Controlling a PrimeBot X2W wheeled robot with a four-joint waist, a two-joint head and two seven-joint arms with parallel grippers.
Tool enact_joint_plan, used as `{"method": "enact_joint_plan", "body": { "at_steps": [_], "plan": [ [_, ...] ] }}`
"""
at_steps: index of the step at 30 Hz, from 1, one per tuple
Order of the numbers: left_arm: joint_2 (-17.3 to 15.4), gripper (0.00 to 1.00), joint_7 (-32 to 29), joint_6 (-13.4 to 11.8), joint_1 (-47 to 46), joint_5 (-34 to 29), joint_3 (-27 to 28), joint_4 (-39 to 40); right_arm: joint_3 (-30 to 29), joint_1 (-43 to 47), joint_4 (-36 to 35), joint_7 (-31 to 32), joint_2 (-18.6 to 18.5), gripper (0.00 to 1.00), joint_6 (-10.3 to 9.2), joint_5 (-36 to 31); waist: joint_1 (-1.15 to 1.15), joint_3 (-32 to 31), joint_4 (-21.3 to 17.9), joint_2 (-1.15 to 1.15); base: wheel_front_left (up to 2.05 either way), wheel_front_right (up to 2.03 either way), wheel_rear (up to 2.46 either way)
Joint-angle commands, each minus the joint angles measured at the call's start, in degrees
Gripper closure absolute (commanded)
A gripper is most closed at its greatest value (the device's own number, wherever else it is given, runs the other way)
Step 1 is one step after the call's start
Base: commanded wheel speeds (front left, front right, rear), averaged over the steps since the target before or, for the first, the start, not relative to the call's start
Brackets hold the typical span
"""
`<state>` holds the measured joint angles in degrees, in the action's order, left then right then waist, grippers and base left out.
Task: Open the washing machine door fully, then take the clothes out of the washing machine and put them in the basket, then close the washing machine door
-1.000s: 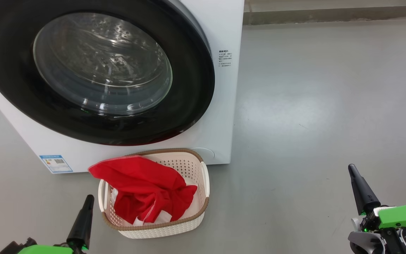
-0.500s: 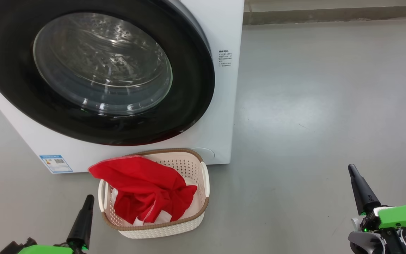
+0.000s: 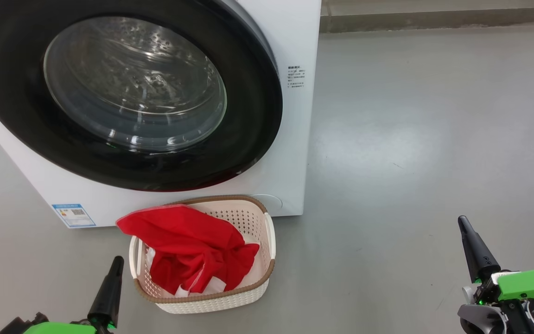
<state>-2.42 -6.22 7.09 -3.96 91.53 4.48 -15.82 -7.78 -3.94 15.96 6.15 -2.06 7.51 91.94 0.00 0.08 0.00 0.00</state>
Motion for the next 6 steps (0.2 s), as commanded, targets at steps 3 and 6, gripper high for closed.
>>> {"method": "enact_joint_plan", "body": {
  "at_steps": [3, 6],
  "plan": [
    [-0.5, 1.00, -0.3, 0.4, -2.5, 0.6, 2.1, 1.5, 1.2, -2.5, -1.7, 0.4, -0.8, 1.00, -0.02, 0.2, 0.00, 0.0, 0.0, 0.00, 0.00, 0.00, 0.00],
    [-0.5, 1.00, -0.3, 0.4, -2.5, 0.6, 2.1, 1.5, 1.2, -2.5, -1.7, 0.4, -0.8, 1.00, -0.02, 0.2, 0.00, 0.0, 0.0, 0.00, 0.00, 0.00, 0.00]
  ]
}}
